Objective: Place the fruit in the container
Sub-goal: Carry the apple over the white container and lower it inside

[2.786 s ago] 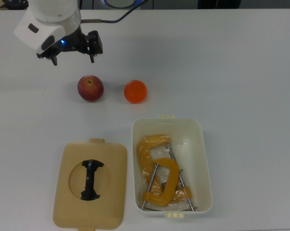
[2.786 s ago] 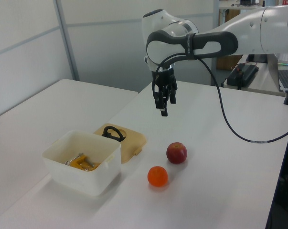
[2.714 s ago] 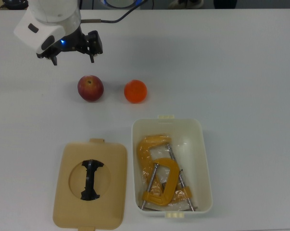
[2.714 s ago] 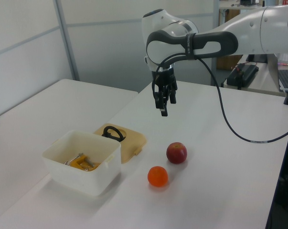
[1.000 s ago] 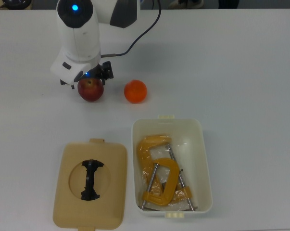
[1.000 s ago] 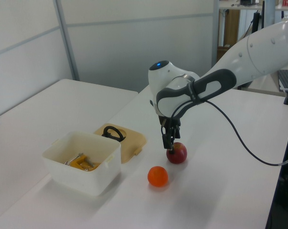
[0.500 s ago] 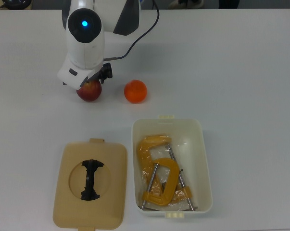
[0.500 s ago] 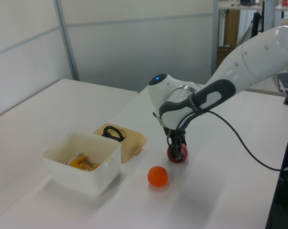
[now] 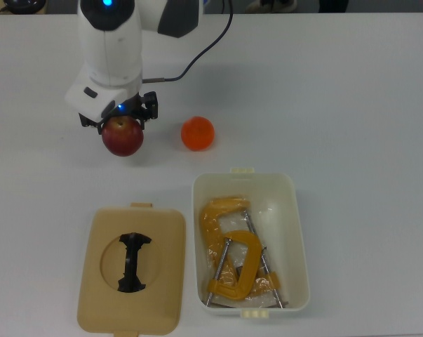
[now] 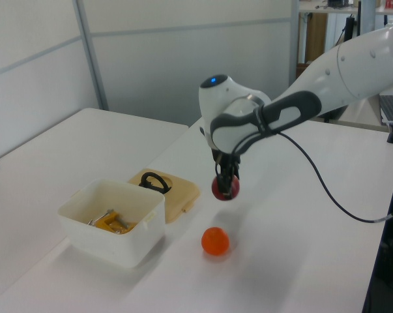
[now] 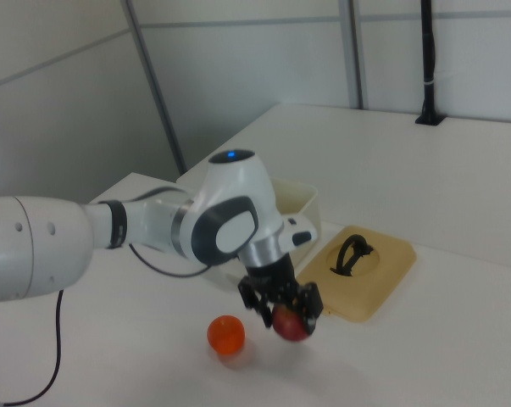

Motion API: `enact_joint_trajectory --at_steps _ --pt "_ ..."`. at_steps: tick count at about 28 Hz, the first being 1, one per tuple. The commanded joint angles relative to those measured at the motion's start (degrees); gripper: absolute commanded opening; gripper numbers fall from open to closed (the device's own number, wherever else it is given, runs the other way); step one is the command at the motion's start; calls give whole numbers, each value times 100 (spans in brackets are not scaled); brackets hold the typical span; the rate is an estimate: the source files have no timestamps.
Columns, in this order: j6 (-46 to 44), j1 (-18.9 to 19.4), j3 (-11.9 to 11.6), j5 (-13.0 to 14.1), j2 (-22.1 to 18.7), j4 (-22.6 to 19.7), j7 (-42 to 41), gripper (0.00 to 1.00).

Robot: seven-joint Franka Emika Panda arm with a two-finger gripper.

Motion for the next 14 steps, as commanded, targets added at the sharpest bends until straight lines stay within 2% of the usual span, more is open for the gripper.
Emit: enact_joint_trajectory --at_steps 1,4,7,9,12,13,14 --pt "52 8 -6 584 -19 667 -33 30" --pt "122 69 29 1057 24 983 -42 30" --pt "306 122 274 1235 77 1142 -51 30" --pt "778 122 537 1235 191 1186 89 32" --pt "1333 149 749 1130 340 1186 528 32" --pt "1526 166 820 1069 411 1186 651 31" --pt "1833 219 899 859 542 1186 870 32"
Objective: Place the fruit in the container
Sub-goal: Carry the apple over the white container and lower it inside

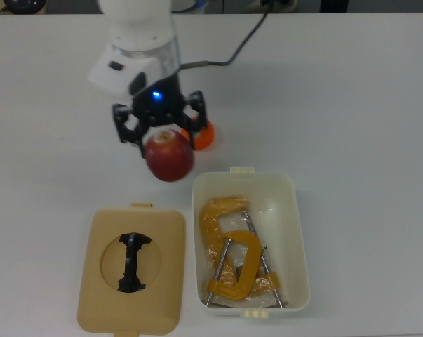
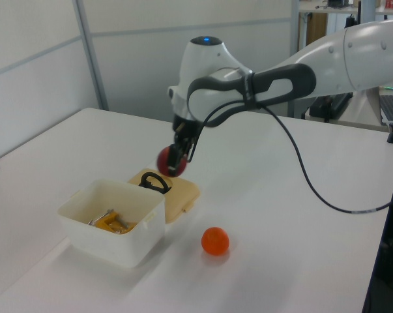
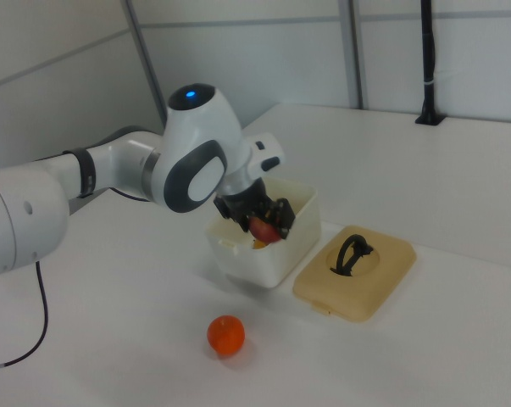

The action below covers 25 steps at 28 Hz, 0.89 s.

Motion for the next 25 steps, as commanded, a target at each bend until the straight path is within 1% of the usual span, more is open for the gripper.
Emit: enact_joint_trajectory --at_steps 1,4,5,7,8,9,10,14,15,18,19,23,24,25 --pt "950 141 245 -389 509 132 664 32" --pt "1214 211 254 -697 702 150 963 36" --pt "1311 238 254 -828 781 184 1077 39" --pt "1321 282 254 -899 843 237 1113 50" --pt "1321 308 254 -917 852 246 1122 59" --pt "1312 335 254 -917 852 246 1122 74" --pt "1286 352 254 -917 835 255 1131 100" --pt "1189 370 245 -882 738 273 1131 100" --pt "936 361 245 -873 633 273 1122 100" --pt "391 361 228 -873 492 290 1087 100" --pt "-29 361 219 -882 379 342 1061 100" --pt "-1085 361 184 -873 114 334 816 100" --pt "-1636 361 157 -873 18 317 641 100" --pt "-1876 361 157 -873 -9 308 561 100"
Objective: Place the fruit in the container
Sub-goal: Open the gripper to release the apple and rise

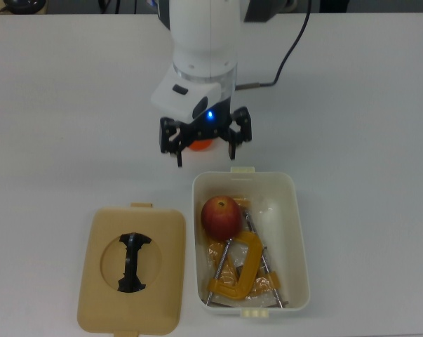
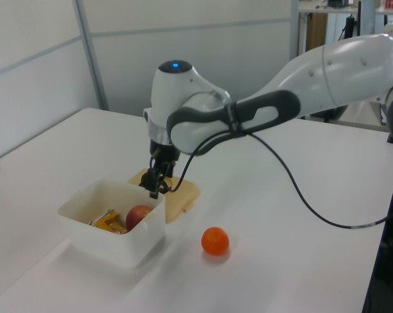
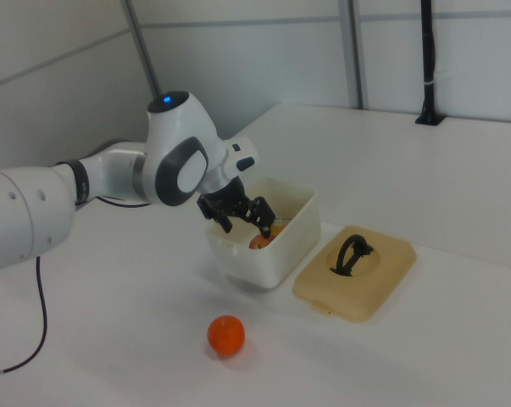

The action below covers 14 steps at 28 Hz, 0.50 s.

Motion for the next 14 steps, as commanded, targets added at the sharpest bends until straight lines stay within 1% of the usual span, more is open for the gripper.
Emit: enact_joint_trajectory --at_steps 1,4,5,7,11,14 --pt "-1475 34 -106 -65 -401 -122 -434 100" --pt "-2152 25 -133 -65 -410 -122 -724 100" --pt "-2494 25 -133 -83 -401 -140 -942 100" --pt "-2725 25 -133 -83 -401 -192 -1084 100" --pt "-2858 34 -98 -92 -375 -464 -1103 100" --pt "-2849 42 -72 -92 -305 -527 -1076 100"
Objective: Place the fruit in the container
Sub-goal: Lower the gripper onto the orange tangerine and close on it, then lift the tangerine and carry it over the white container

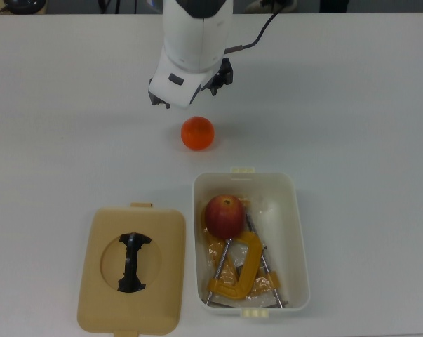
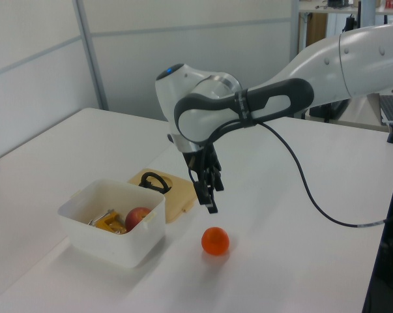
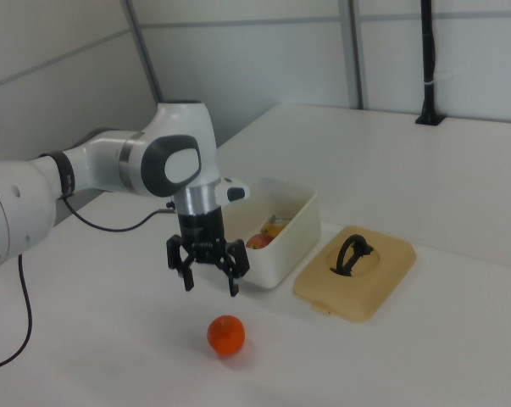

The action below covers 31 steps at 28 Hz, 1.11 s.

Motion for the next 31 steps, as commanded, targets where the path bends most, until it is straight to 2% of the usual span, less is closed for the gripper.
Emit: enact_joint_trajectory --at_steps 1,6,14,29,30,31 --pt "-34 54 -3 -84 105 -263 -149 100" --pt "27 98 -3 -145 342 -281 -149 100" --pt "308 274 -3 -707 668 -290 132 100" --pt "757 397 33 -919 949 -378 458 100" --pt "757 406 24 -927 949 -378 475 95" --pt "757 406 24 -936 941 -369 493 83"
